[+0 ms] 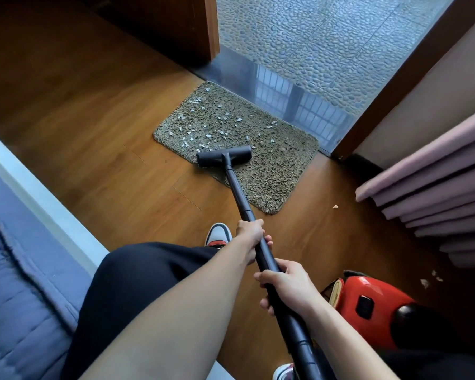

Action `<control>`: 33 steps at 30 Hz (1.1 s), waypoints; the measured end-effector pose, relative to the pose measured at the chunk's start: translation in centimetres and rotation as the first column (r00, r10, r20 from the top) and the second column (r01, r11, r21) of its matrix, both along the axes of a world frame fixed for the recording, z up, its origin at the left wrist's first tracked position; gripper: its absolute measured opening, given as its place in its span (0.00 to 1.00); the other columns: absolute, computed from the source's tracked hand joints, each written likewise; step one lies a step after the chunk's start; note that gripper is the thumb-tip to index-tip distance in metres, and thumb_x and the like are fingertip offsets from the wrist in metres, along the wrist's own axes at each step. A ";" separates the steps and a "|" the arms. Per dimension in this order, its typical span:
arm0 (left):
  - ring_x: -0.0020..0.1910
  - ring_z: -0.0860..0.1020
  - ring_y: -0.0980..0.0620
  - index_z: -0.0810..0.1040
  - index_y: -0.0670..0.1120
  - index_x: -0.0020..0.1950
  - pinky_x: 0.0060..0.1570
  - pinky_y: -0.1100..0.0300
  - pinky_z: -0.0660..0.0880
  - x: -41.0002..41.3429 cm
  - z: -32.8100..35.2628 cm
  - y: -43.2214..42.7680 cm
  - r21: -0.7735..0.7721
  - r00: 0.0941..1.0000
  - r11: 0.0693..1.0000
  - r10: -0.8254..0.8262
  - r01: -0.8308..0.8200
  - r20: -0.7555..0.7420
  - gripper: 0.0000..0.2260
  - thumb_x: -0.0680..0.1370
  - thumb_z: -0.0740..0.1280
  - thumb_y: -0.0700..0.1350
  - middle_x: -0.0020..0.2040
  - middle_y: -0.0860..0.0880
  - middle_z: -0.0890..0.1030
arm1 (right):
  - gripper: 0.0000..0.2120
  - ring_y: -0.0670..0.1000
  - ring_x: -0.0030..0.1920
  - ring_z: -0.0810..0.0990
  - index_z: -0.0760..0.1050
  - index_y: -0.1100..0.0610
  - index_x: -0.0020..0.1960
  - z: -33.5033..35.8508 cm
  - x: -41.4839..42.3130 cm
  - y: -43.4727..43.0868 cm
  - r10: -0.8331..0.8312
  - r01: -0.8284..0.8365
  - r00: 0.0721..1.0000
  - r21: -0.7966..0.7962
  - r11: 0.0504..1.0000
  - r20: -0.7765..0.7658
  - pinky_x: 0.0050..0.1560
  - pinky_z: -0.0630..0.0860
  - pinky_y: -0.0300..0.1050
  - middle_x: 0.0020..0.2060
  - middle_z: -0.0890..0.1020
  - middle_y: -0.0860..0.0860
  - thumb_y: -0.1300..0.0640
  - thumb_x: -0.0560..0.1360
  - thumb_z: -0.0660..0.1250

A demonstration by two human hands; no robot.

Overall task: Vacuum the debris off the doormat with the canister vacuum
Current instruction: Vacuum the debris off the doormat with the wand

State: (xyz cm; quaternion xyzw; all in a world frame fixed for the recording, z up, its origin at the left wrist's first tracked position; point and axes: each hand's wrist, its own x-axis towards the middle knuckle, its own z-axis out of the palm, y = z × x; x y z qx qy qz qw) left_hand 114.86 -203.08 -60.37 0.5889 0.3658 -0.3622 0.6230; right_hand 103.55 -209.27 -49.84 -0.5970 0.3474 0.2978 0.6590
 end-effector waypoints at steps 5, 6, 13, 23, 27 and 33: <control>0.27 0.71 0.50 0.66 0.42 0.55 0.22 0.63 0.72 -3.5 0.5 -0.4 -0.014 1.000 1.000 0.004 -0.004 -0.010 0.06 0.82 0.62 0.42 0.36 0.45 0.70 | 0.09 0.54 0.27 0.80 0.76 0.59 0.56 0.4 -3.3 -0.3 0.011 -0.011 1.000 -0.032 0.999 -0.004 0.25 0.76 0.43 0.39 0.78 0.58 0.64 0.77 0.68; 0.27 0.71 0.50 0.66 0.43 0.55 0.22 0.62 0.72 -4.0 0.6 -0.4 -0.016 1.000 1.000 0.003 -0.003 -0.010 0.06 0.82 0.62 0.42 0.36 0.45 0.70 | 0.08 0.55 0.27 0.80 0.76 0.60 0.56 0.3 -3.8 -0.3 0.018 -0.019 1.000 -0.042 0.999 -0.005 0.25 0.76 0.43 0.38 0.77 0.58 0.64 0.77 0.68; 0.26 0.70 0.51 0.66 0.44 0.54 0.23 0.62 0.71 -6.2 0.6 0.2 -0.008 0.999 0.999 0.043 -0.043 -0.016 0.05 0.82 0.61 0.43 0.36 0.46 0.70 | 0.07 0.57 0.24 0.79 0.75 0.61 0.52 0.0 -5.4 -0.1 0.106 -0.106 0.994 -0.098 0.989 -0.007 0.21 0.72 0.41 0.35 0.72 0.56 0.65 0.75 0.69; 0.25 0.70 0.51 0.68 0.41 0.57 0.22 0.64 0.71 -1.8 -0.5 1.3 -0.013 0.996 0.996 0.087 -0.087 -0.002 0.06 0.82 0.61 0.42 0.34 0.46 0.69 | 0.07 0.55 0.27 0.81 0.77 0.58 0.54 -0.5 -1.1 0.8 0.125 -0.124 0.992 -0.068 0.990 0.009 0.26 0.76 0.43 0.35 0.75 0.56 0.63 0.77 0.69; 0.25 0.71 0.51 0.67 0.41 0.56 0.22 0.63 0.71 0.9 -0.6 1.4 -0.001 0.997 0.997 0.082 -0.082 0.013 0.06 0.83 0.61 0.43 0.34 0.45 0.70 | 0.05 0.55 0.27 0.80 0.77 0.61 0.52 -1.0 1.3 1.0 0.104 -0.102 0.994 -0.070 0.992 0.020 0.26 0.76 0.44 0.34 0.77 0.57 0.64 0.76 0.68; 0.23 0.71 0.50 0.69 0.40 0.56 0.21 0.64 0.72 4.9 -0.9 2.2 0.025 0.999 0.998 0.051 -0.052 0.020 0.07 0.83 0.62 0.43 0.30 0.44 0.71 | 0.02 0.52 0.23 0.78 0.75 0.61 0.47 -1.1 4.9 1.6 0.054 -0.054 0.998 0.005 0.999 0.034 0.22 0.73 0.40 0.34 0.75 0.57 0.66 0.77 0.68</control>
